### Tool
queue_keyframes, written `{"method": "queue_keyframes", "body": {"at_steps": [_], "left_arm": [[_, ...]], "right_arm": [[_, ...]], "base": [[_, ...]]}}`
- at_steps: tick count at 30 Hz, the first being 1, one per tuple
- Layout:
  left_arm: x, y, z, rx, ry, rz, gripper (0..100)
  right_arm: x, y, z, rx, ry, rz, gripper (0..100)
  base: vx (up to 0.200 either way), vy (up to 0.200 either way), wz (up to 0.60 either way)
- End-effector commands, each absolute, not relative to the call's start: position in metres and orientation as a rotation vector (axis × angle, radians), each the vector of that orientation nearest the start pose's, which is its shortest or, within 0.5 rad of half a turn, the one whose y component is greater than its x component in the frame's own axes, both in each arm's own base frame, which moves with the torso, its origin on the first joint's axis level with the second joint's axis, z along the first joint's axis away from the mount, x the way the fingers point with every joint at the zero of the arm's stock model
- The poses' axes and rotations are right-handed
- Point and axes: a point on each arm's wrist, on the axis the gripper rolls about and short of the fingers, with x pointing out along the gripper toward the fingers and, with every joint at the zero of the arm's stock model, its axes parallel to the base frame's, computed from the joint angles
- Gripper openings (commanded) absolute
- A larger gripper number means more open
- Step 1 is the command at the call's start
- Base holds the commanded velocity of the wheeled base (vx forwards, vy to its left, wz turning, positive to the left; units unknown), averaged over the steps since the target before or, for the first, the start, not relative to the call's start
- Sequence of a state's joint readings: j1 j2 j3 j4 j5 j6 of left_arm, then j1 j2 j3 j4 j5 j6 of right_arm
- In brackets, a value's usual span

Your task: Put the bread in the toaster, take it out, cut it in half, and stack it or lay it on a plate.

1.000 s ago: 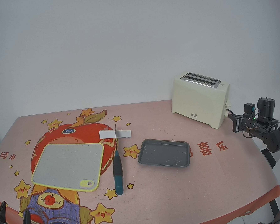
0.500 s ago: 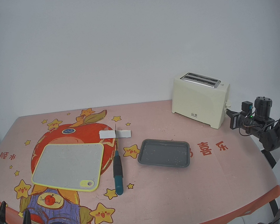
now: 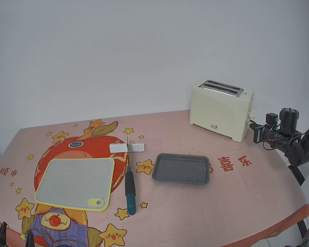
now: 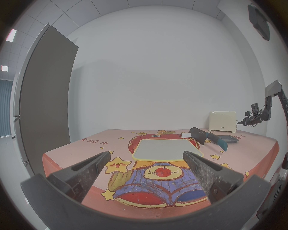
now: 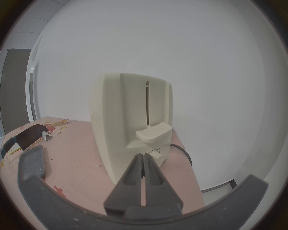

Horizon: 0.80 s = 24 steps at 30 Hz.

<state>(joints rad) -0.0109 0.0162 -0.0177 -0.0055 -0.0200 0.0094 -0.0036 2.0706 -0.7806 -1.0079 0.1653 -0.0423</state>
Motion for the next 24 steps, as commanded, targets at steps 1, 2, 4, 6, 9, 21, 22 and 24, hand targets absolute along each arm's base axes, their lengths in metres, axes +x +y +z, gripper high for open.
{"method": "queue_keyframes", "body": {"at_steps": [1, 2, 4, 6, 9, 21, 22, 24], "left_arm": [[-0.0228, -0.0002, 0.0761, 0.009, -0.006, -0.031, 100], [-0.0228, -0.0002, 0.0761, 0.009, -0.006, -0.031, 100], [-0.0228, -0.0002, 0.0761, 0.009, -0.006, -0.031, 100], [-0.0228, -0.0002, 0.0761, 0.009, -0.006, -0.031, 100], [-0.0228, -0.0002, 0.0761, 0.009, -0.006, -0.031, 100], [-0.0228, -0.0002, 0.0761, 0.009, -0.006, -0.031, 100], [-0.0228, -0.0002, 0.0761, 0.009, -0.006, -0.031, 100], [-0.0228, -0.0002, 0.0761, 0.009, -0.006, -0.031, 100]], "right_arm": [[0.3633, 0.0004, 0.086, -0.017, 0.284, 0.162, 0], [0.3629, 0.0009, 0.0864, -0.018, 0.283, 0.163, 0], [0.3624, 0.0009, 0.0857, -0.017, 0.286, 0.163, 0], [0.3619, 0.0009, 0.0858, -0.017, 0.287, 0.163, 0], [0.3617, 0.0015, 0.0856, -0.018, 0.287, 0.165, 0], [0.3608, 0.0032, 0.0839, -0.019, 0.293, 0.169, 0], [0.3608, 0.0037, 0.0839, -0.019, 0.293, 0.171, 0], [0.3608, 0.0037, 0.0839, -0.019, 0.293, 0.171, 0]], "base": [[0.0, 0.0, 0.0], [0.0, 0.0, 0.0], [0.0, 0.0, 0.0], [0.0, 0.0, 0.0], [0.0, 0.0, 0.0], [0.0, 0.0, 0.0], [0.0, 0.0, 0.0], [0.0, 0.0, 0.0]]}}
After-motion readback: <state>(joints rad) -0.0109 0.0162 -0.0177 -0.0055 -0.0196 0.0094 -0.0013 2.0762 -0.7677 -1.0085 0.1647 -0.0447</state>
